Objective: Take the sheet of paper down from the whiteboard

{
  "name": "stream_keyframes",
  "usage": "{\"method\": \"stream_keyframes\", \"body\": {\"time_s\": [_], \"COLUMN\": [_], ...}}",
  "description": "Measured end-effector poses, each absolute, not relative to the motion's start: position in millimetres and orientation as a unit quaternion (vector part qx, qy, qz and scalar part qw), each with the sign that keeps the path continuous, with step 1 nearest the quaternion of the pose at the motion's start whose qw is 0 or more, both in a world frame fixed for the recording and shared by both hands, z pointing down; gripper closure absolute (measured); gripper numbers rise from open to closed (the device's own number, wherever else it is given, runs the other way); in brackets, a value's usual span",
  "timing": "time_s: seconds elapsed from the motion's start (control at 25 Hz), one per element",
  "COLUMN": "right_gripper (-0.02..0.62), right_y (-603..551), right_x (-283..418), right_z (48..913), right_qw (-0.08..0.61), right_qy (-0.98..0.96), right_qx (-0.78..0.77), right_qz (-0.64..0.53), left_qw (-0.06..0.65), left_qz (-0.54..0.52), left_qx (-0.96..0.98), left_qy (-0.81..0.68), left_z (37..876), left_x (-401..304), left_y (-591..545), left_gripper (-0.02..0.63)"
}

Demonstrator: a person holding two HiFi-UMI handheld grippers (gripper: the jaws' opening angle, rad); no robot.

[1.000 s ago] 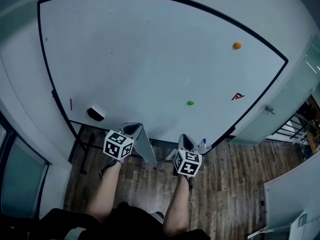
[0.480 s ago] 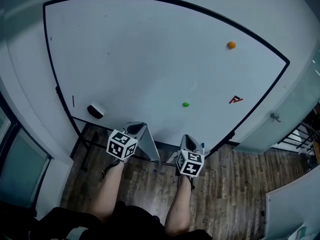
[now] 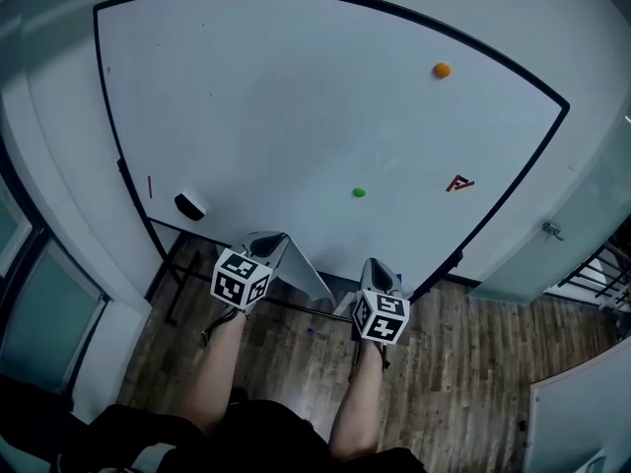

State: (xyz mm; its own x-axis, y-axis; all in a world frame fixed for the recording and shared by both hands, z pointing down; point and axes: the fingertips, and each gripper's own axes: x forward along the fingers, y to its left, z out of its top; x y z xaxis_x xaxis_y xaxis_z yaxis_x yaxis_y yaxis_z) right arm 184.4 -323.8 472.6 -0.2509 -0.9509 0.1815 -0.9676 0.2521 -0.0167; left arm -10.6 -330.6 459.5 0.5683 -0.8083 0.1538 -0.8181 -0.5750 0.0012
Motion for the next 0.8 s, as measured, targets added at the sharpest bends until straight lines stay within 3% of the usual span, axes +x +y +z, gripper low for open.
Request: {"method": "stream_keyframes", "body": {"time_s": [0.8], "right_gripper": [0.572], "right_y": [-301], "right_x": [204], "right_z": [472], "right_qw": [0.051], "right_qy": [-0.797], "right_qx": [0.598], "right_qz": [0.068], "left_qw": [0.021], "left_qz": [0.081], "left_qx": [0.882], "left_qy": [-0.464], "left_z": [452], "left_x": [15], "left_y": [-306], "left_gripper": [0.586]}}
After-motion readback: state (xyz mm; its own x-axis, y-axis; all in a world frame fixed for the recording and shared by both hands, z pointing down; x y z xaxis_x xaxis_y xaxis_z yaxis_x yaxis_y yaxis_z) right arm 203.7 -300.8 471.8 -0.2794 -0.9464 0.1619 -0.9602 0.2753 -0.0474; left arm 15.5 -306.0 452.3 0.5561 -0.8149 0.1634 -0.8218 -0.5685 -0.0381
